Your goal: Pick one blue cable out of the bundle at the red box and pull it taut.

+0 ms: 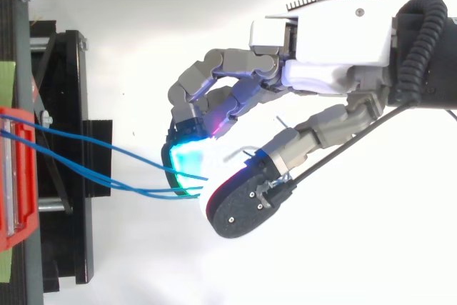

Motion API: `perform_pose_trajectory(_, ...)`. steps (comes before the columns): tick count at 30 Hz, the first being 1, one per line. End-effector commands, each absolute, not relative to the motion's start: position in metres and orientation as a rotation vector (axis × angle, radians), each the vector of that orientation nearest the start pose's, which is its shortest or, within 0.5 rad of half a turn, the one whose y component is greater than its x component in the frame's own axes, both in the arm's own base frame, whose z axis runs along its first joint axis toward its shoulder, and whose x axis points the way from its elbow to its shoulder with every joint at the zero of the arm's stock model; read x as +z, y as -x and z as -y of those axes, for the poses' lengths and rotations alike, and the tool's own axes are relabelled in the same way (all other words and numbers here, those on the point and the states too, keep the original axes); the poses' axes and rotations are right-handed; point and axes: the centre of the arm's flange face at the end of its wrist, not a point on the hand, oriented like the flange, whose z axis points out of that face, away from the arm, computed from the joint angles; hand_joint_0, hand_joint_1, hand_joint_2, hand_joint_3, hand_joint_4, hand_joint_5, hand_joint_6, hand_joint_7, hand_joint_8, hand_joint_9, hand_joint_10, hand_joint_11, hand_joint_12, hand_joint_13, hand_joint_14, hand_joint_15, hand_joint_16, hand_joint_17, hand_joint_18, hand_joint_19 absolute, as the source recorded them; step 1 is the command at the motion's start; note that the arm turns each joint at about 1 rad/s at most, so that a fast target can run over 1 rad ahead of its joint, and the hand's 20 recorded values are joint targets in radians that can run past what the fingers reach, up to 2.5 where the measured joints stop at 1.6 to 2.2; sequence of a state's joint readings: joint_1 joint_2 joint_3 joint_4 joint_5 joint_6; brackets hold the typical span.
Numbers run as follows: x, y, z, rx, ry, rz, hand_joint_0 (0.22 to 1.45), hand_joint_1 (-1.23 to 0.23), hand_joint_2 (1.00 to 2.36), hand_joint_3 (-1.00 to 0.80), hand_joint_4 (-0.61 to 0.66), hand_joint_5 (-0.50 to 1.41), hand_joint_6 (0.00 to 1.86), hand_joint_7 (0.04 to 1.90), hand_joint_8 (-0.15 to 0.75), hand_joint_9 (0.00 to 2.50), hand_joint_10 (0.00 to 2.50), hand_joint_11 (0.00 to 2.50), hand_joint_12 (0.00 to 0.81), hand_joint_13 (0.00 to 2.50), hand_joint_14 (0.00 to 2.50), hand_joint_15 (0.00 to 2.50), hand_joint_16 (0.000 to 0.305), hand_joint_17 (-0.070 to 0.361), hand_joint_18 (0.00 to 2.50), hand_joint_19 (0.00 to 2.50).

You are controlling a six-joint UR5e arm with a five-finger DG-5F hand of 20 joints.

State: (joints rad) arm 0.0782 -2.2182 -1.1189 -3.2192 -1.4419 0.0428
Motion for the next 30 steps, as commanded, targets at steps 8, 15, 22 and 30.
perform_pose_trajectory(8,0.3023,-0.7183,0.0902,1.036,-1.442,-1.357,0.86,-0.88,1.0,-0.5,-0.36,-0.17,0.93,1.42,0.208,0.81,0.01,0.64,0.339,0.37,0.0,0.11,0.047,0.106,0.41,0.16)
perform_pose_trajectory(15,0.3024,-0.7184,0.0902,1.038,-1.442,-1.355,0.89,-0.85,1.0,-0.5,-0.36,-0.19,0.94,1.39,0.176,0.77,0.01,0.62,0.33,0.34,0.0,0.11,0.046,0.104,0.36,0.2)
perform_pose_trajectory(22,0.3024,-0.7184,0.0902,1.039,-1.444,-1.354,0.89,-0.86,1.0,-0.5,-0.33,-0.2,0.93,1.2,0.163,0.7,0.01,0.59,0.322,0.25,0.0,0.09,0.045,0.102,0.29,0.16)
perform_pose_trajectory(30,0.3031,-0.7187,0.0902,1.041,-1.444,-1.352,0.89,-0.86,1.0,-0.5,-0.36,-0.2,0.92,1.19,0.162,0.65,0.01,0.55,0.322,0.22,0.0,0.08,0.045,0.102,0.25,0.15)
